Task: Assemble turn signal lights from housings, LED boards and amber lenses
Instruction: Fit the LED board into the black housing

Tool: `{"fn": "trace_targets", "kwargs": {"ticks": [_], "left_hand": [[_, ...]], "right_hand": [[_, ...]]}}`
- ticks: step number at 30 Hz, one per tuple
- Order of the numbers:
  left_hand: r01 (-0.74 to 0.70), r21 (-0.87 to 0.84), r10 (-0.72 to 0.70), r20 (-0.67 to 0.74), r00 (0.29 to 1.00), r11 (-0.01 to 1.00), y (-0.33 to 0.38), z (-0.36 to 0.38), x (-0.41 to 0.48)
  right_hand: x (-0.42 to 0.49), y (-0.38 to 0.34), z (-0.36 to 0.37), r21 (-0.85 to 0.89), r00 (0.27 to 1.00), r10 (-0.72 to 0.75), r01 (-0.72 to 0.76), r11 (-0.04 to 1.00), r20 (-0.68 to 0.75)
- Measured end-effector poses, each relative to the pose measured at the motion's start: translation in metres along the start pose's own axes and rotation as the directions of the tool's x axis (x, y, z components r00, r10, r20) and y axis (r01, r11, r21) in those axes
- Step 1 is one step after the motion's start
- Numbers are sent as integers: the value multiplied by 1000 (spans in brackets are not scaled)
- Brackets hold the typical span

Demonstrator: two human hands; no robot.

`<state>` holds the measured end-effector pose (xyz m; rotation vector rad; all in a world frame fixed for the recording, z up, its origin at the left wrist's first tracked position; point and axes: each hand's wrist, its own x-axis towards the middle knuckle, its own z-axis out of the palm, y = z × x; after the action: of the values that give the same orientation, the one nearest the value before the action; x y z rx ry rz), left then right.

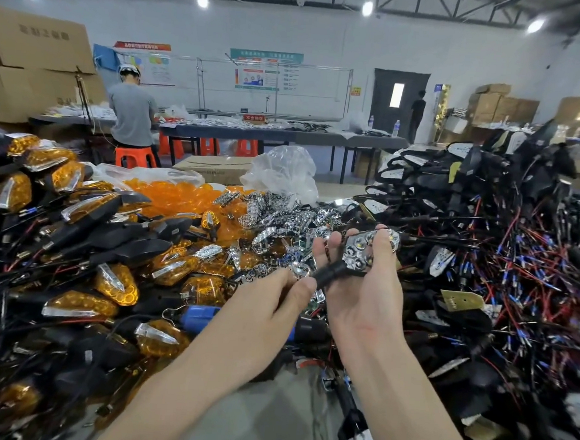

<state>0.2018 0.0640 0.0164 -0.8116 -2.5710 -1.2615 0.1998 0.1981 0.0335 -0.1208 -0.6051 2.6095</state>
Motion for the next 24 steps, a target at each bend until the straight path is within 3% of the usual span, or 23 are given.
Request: {"fn": "trace_targets", "kwargs": {"ticks": [7, 16, 24], "left_hand": [[-64, 30, 62, 46, 997, 998, 7, 1, -3], [20, -62, -16, 74, 997, 998, 4, -1, -2], [16, -82, -9, 77, 997, 997, 9, 3, 0]], "right_hand": [[-3, 1, -5, -75, 998, -45, 47, 996, 34], [-5, 5, -12, -56, 998, 19, -16, 998, 54], [-4, 2, -10, -49, 996, -65, 68, 997, 53]]}}
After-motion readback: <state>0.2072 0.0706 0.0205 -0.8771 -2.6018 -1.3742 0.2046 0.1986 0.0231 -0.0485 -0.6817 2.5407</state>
